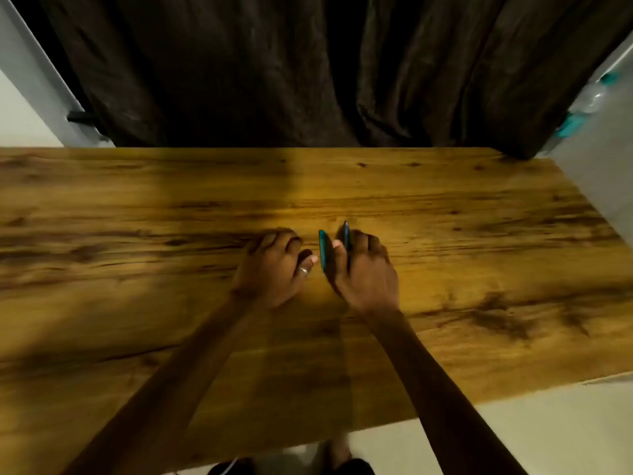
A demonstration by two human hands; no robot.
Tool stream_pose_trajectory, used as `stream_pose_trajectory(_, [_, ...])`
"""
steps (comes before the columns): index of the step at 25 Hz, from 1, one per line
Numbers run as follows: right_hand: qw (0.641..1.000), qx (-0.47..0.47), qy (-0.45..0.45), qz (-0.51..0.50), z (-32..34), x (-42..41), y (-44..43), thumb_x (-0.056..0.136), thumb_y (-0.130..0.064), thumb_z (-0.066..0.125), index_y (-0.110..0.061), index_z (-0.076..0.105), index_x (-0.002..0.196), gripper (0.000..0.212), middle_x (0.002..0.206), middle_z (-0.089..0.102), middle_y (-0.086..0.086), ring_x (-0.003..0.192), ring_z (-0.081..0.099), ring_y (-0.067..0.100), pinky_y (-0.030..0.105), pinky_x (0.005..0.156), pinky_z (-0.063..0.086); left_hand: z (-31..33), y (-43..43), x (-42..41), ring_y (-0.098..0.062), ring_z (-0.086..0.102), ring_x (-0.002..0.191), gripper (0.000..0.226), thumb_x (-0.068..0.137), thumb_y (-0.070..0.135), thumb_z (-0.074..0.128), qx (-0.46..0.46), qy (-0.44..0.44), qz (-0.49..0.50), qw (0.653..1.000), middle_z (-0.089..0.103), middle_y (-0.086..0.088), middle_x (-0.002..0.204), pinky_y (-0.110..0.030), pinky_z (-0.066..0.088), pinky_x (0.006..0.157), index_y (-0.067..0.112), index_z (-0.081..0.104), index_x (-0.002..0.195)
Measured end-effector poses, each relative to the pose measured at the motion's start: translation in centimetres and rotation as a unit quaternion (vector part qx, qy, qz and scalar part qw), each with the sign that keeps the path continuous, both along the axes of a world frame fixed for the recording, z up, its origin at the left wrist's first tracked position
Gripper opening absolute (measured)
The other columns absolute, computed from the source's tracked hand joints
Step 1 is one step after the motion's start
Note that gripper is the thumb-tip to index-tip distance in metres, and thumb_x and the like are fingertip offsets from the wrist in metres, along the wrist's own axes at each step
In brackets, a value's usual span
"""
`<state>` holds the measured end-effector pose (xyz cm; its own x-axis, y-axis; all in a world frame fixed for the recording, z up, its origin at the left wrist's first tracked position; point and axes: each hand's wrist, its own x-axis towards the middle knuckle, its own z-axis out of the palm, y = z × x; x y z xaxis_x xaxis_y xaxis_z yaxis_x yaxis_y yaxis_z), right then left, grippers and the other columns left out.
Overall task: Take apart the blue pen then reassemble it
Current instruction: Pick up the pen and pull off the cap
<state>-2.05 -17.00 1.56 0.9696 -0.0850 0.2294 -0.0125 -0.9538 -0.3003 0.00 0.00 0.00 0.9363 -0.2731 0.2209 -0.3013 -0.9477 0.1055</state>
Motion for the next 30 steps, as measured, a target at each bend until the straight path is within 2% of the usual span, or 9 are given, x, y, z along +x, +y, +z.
stream_pose_trajectory(4, [0.994, -0.025, -0.104, -0.025, -1.3, 1.8, -0.8, 0.1, -0.058, 0.023, -0.013, 0.055, 0.114, 0.057, 0.1, 0.07, 0.013, 0.086, 0.068, 0.032, 0.035, 0.064, 0.053, -0.4, -0.1, 1.7, -0.028, 0.065, 0.104, 0.049, 0.096, 0.055, 0.034, 0.017, -0.059, 0.009, 0.998, 0.07, -0.002, 0.109, -0.039, 0.049, 0.082, 0.022, 0.07, 0.101])
stream_pose_trajectory(8, [0.99, -0.059, -0.127, -0.034, -2.2, 4.1, -0.7, 0.098, -0.062, 0.022, -0.014, 0.058, 0.104, 0.061, 0.088, 0.07, 0.011, 0.078, 0.068, 0.032, 0.035, 0.062, 0.05, -0.9, -1.6, 2.1, -0.032, 0.065, 0.105, 0.05, 0.097, 0.055, 0.035, 0.029, -0.093, 0.027, 0.995, 0.069, -0.007, 0.111, -0.039, 0.051, 0.078, 0.018, 0.069, 0.099])
stream_pose_trajectory(11, [0.989, -0.049, -0.132, -0.039, -2.3, 5.6, -0.8, 0.097, -0.065, 0.022, -0.013, 0.059, 0.101, 0.064, 0.077, 0.061, 0.008, 0.071, 0.063, 0.027, 0.037, 0.063, 0.052, -1.7, -1.9, 2.6, -0.029, 0.064, 0.102, 0.051, 0.098, 0.055, 0.035, 0.016, -0.128, 0.038, 0.991, 0.069, -0.007, 0.109, -0.037, 0.049, 0.072, 0.017, 0.068, 0.1])
stream_pose_trajectory(16, [0.993, -0.04, -0.106, -0.026, -2.6, 6.1, -1.3, 0.096, -0.065, 0.027, -0.016, 0.058, 0.077, 0.062, 0.07, 0.056, 0.004, 0.071, 0.059, 0.024, 0.037, 0.063, 0.049, -2.9, -1.7, 2.8, -0.029, 0.063, 0.089, 0.053, 0.098, 0.056, 0.033, 0.018, -0.17, 0.014, 0.985, 0.067, -0.01, 0.1, -0.033, 0.041, 0.063, 0.016, 0.068, 0.1])
stream_pose_trajectory(19, [0.995, 0.006, -0.1, -0.021, -2.9, 6.2, -1.7, 0.095, -0.062, 0.035, -0.015, 0.067, 0.076, 0.06, 0.078, 0.066, 0.008, 0.078, 0.063, 0.027, 0.038, 0.067, 0.051, -2.8, -1.8, 1.9, -0.023, 0.057, 0.074, 0.053, 0.098, 0.057, 0.031, 0.014, -0.19, 0.011, 0.982, 0.06, -0.003, 0.082, -0.032, 0.042, 0.06, 0.019, 0.068, 0.09])
stream_pose_trajectory(21, [0.995, 0.021, -0.097, -0.021, -3.0, 6.2, -1.8, 0.092, -0.06, 0.044, -0.013, 0.07, 0.074, 0.056, 0.078, 0.069, 0.009, 0.078, 0.065, 0.026, 0.036, 0.064, 0.049, -2.7, -1.8, 1.4, -0.02, 0.054, 0.068, 0.052, 0.099, 0.056, 0.032, 0.007, -0.204, 0.007, 0.979, 0.057, -0.001, 0.076, -0.032, 0.042, 0.056, 0.02, 0.067, 0.084])
stream_pose_trajectory(24, [0.995, 0.033, -0.09, -0.015, -3.1, 5.9, -1.9, 0.085, -0.059, 0.052, -0.011, 0.069, 0.071, 0.053, 0.072, 0.069, 0.008, 0.076, 0.067, 0.027, 0.036, 0.062, 0.053, -2.6, -1.7, 0.9, -0.02, 0.054, 0.069, 0.048, 0.098, 0.054, 0.036, -0.008, -0.212, 0.008, 0.977, 0.063, -0.003, 0.08, -0.03, 0.036, 0.055, 0.02, 0.068, 0.085])
stream_pose_trajectory(28, [0.996, 0.022, -0.09, -0.014, -2.8, 6.1, -2.3, 0.084, -0.058, 0.057, -0.014, 0.058, 0.064, 0.048, 0.066, 0.061, 0.005, 0.071, 0.061, 0.026, 0.031, 0.058, 0.039, -2.6, -1.5, 1.5, -0.024, 0.065, 0.089, 0.031, 0.095, 0.047, 0.048, -0.061, -0.219, -0.011, 0.974, 0.07, -0.001, 0.1, -0.031, 0.045, 0.063, 0.023, 0.068, 0.099])
stream_pose_trajectory(30, [0.996, 0.009, -0.091, -0.011, -2.8, 6.3, -2.3, 0.085, -0.056, 0.06, -0.014, 0.059, 0.064, 0.046, 0.063, 0.058, 0.003, 0.069, 0.06, 0.024, 0.033, 0.057, 0.045, -2.6, -1.5, 1.6, -0.022, 0.063, 0.09, 0.019, 0.093, 0.041, 0.056, -0.103, -0.208, -0.013, 0.973, 0.066, 0.001, 0.103, -0.03, 0.043, 0.065, 0.025, 0.062, 0.101])
